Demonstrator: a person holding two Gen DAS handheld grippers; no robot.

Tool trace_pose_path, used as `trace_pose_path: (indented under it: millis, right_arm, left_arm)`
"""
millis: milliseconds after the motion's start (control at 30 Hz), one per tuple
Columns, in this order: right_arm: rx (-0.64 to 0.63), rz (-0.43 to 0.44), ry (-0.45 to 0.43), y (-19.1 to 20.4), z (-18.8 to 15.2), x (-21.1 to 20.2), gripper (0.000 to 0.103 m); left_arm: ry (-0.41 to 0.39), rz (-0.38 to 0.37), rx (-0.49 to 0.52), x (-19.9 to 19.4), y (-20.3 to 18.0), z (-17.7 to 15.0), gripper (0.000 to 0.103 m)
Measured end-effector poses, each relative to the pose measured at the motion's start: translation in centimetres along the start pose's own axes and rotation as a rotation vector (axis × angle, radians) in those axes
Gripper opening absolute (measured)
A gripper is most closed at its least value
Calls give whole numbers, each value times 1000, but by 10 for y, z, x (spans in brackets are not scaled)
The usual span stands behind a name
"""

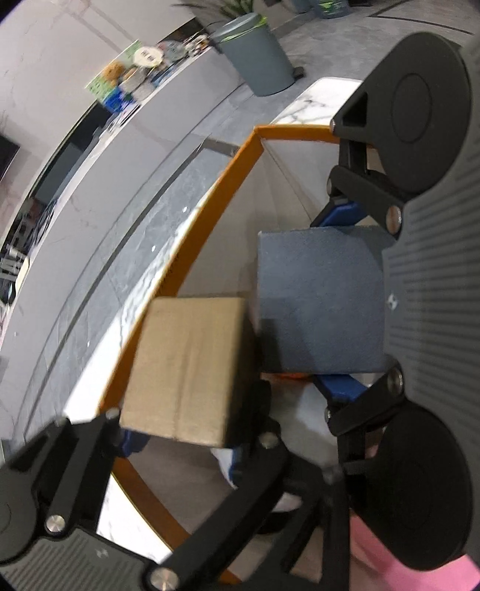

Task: Organize objects
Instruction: 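Lower the tan block into the box with the left tool while the right tool lowers the grey box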

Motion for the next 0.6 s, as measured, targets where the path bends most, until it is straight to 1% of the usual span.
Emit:
trace_pose_path:
  millis: [33,67,100,200,367,400,433,467,567,600]
  right_arm:
    - [-7,12,-5,0,-2,-2,85]
    - [-5,20,-7,0,-4,-4,87]
    - [4,31,-5,-2,-5,-6,89]
    - [20,62,-5,-8,-10,-13,90]
    - [8,123,6,-8,-17,-26,94]
    - [3,132,9,-7,-18,-29,95]
    - [-4,136,11,-7,-20,-32,95]
    - [-9,138,12,-6,-21,-35,95]
    - [-2,129,7,-7,-21,-43,95]
    - [3,102,-4,-8,-20,-45,95]
  left_arm:
    - [-6,14,50,-1,-6,-2,52]
    - [-13,23,78,-1,-10,-4,53]
    - [-20,25,97,-1,-13,-6,53]
    - [-35,29,131,-3,-19,-9,55]
    - [-66,0,173,-7,-31,-12,70]
    - [-68,-8,187,-8,-34,-13,71]
    - [-72,-17,205,-10,-39,-13,76]
    - [-73,-24,222,-10,-40,-14,78]
    - [-68,-31,275,-10,-54,-13,79]
    - [-69,-26,281,-9,-57,-15,79]
Point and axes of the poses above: each gripper's, at about its wrist camera, not at the fingertips, and x roughly the way its jaws point, y to its left, z to its top, the point moved 2 cm from there along x, roughly the way its jaws point, and after that the axes turned 12 degrees about -z, right-handed, at the moved point
